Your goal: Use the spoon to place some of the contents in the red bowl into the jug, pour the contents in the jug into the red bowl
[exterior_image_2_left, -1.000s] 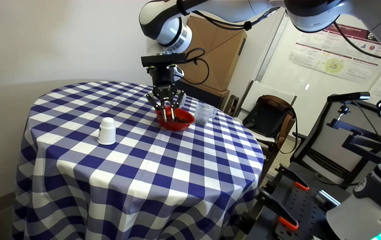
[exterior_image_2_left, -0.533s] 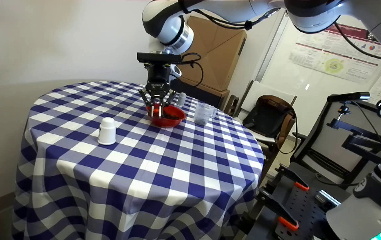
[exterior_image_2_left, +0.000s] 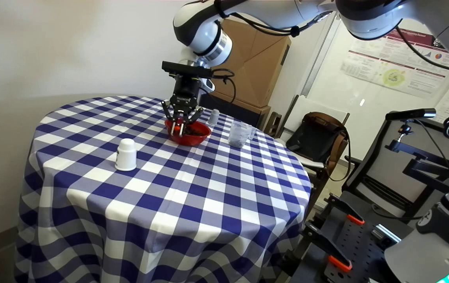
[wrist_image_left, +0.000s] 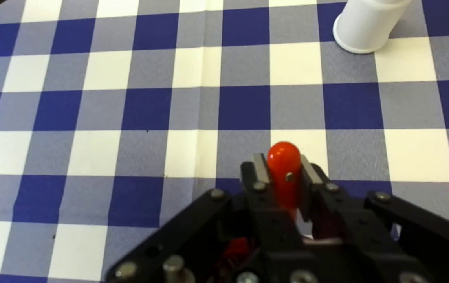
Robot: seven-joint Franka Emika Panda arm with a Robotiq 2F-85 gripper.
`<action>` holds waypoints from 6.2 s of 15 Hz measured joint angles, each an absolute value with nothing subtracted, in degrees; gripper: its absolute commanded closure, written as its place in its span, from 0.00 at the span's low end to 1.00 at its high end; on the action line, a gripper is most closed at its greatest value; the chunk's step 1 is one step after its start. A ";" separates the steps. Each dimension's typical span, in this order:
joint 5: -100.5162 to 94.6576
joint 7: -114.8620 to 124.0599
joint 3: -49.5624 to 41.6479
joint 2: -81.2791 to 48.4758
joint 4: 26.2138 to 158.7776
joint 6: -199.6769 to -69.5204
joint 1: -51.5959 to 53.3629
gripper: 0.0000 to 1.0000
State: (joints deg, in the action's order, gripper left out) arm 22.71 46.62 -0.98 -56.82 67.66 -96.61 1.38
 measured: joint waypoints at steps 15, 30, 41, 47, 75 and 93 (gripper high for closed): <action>24.60 44.81 1.17 -48.89 81.15 -107.19 1.17 0.91; 29.02 40.35 1.41 -39.56 92.20 -112.40 0.54 0.91; 33.12 35.00 1.41 -31.59 100.15 -114.42 -0.35 0.91; 34.76 33.62 0.33 -29.26 103.07 -114.59 -1.98 0.91; 38.69 33.59 -6.26 -19.52 115.24 -121.41 -7.51 0.91; 38.57 33.66 -6.83 -18.02 119.18 -122.48 -7.38 0.91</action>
